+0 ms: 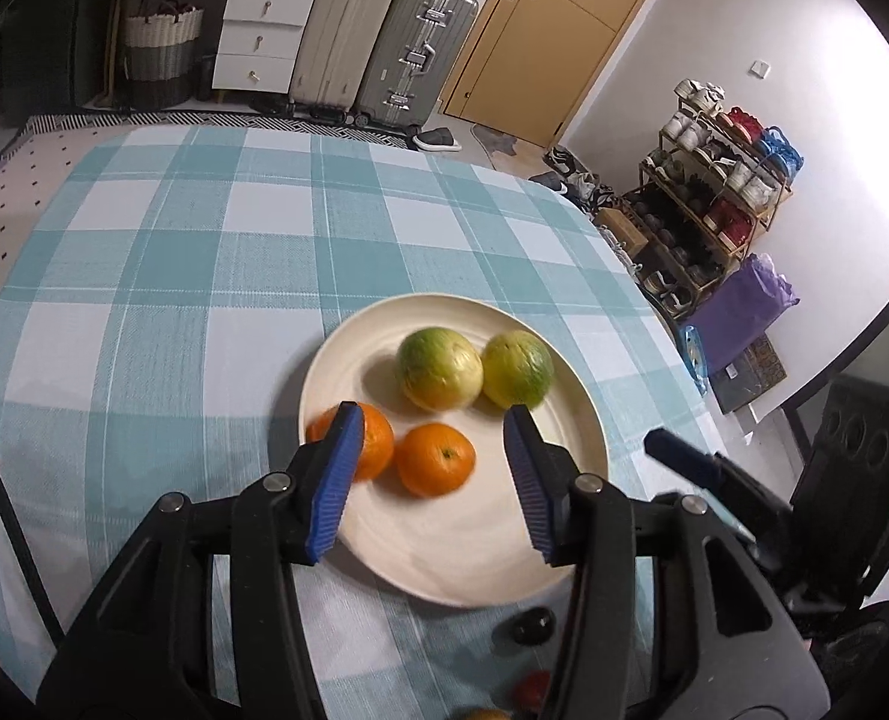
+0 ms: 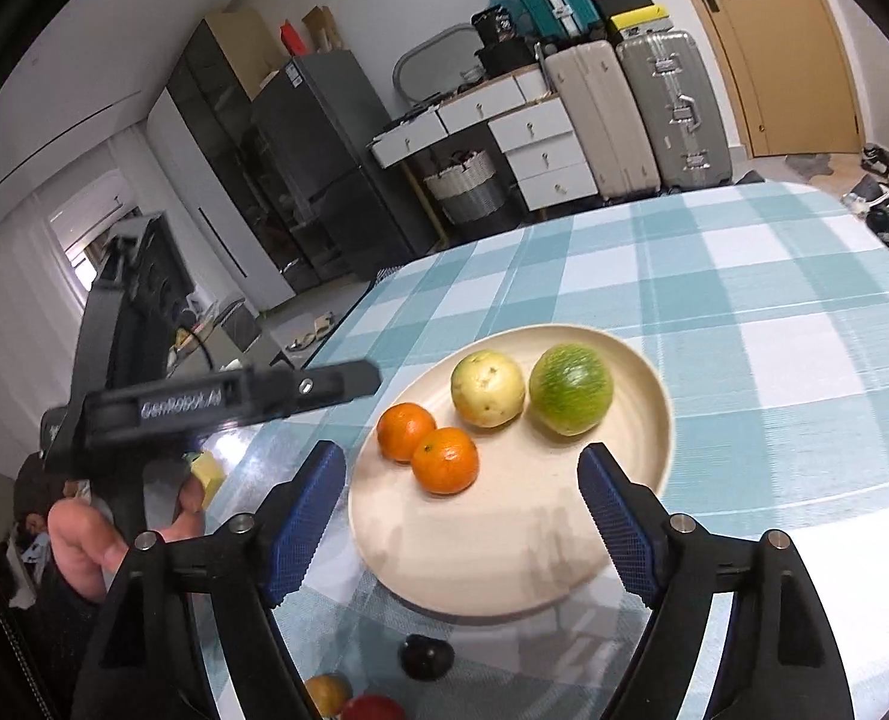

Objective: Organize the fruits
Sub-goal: 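Withdraw both tools from the plate toward the remaining fruits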

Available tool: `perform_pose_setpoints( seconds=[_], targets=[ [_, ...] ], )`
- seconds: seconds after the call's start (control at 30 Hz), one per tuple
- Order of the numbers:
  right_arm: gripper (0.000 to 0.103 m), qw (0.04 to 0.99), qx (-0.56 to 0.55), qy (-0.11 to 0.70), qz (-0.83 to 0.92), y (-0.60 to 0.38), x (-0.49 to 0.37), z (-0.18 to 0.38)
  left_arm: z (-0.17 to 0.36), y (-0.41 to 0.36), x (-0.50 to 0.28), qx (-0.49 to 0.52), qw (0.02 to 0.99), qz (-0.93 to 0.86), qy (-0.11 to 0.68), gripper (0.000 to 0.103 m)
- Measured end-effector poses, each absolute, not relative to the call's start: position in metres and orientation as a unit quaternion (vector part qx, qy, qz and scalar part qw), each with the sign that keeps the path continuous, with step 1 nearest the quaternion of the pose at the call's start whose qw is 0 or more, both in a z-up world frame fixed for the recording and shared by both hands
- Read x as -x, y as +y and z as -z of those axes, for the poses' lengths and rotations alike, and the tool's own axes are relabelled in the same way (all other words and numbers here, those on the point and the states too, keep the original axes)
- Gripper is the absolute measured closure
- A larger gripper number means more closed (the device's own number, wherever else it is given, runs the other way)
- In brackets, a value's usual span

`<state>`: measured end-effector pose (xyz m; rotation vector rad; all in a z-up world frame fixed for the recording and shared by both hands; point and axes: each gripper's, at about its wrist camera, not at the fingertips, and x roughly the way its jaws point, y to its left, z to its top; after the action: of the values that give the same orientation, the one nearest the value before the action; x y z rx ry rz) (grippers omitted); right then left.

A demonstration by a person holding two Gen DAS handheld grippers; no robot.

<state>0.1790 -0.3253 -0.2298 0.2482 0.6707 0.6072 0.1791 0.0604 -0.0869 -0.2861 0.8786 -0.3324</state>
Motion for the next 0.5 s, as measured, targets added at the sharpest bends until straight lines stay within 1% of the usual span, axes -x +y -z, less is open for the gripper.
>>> perform_pose_setpoints(
  seconds=[0.07,0.27,0.43,0.5],
  targets=[
    [0.015,0.896,-0.12,0.321,-0.284,-0.33,-0.174,0.227,0.084,0.057,-0.169,0.13,0.884,0.157,0.42,0.058],
    [0.014,0.902,-0.117,0.311,-0.277,-0.34,-0.159,0.22,0.078,0.049,-0.141,0.104,0.891,0.136,0.42,0.058],
    [0.011,0.909,-0.112,0.302,-0.265,-0.346,-0.148,0.216,0.083,0.044,-0.122,0.096,0.886,0.125,0.435,0.057],
    [0.007,0.915,-0.103,0.299,-0.253,-0.347,-0.143,0.215,0.086,0.041,-0.115,0.09,0.885,0.124,0.439,0.057]
  ],
)
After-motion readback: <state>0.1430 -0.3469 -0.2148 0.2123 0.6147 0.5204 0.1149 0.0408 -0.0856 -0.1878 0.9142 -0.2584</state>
